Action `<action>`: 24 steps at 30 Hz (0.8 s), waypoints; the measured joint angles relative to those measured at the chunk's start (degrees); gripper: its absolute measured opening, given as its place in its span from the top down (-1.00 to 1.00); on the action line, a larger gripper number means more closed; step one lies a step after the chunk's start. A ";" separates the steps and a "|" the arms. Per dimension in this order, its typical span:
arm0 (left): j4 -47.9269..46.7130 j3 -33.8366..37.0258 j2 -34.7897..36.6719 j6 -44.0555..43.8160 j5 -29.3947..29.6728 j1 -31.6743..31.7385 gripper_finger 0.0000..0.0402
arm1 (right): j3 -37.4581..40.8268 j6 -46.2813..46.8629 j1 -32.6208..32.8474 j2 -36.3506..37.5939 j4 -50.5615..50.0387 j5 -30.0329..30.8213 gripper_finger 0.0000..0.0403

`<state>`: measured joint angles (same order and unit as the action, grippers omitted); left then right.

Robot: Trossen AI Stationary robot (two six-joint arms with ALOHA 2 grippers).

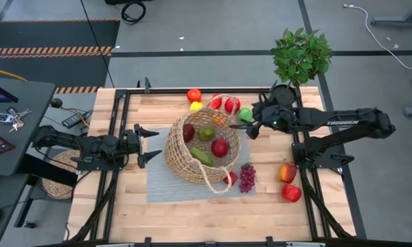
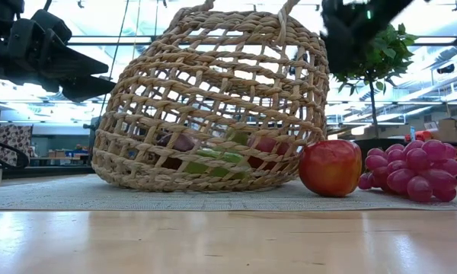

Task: Build produce basket
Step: Put the green apple into the mesh basket

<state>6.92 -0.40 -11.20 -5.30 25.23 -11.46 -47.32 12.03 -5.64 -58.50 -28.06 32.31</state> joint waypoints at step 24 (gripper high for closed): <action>0.00 0.00 0.00 0.02 0.00 0.00 -0.96 | 17.71 -3.07 -22.69 -8.24 24.70 -16.28 -0.98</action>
<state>6.92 -0.40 -11.20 -5.28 25.23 -11.46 -29.61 8.96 -28.32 -66.75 -3.36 16.03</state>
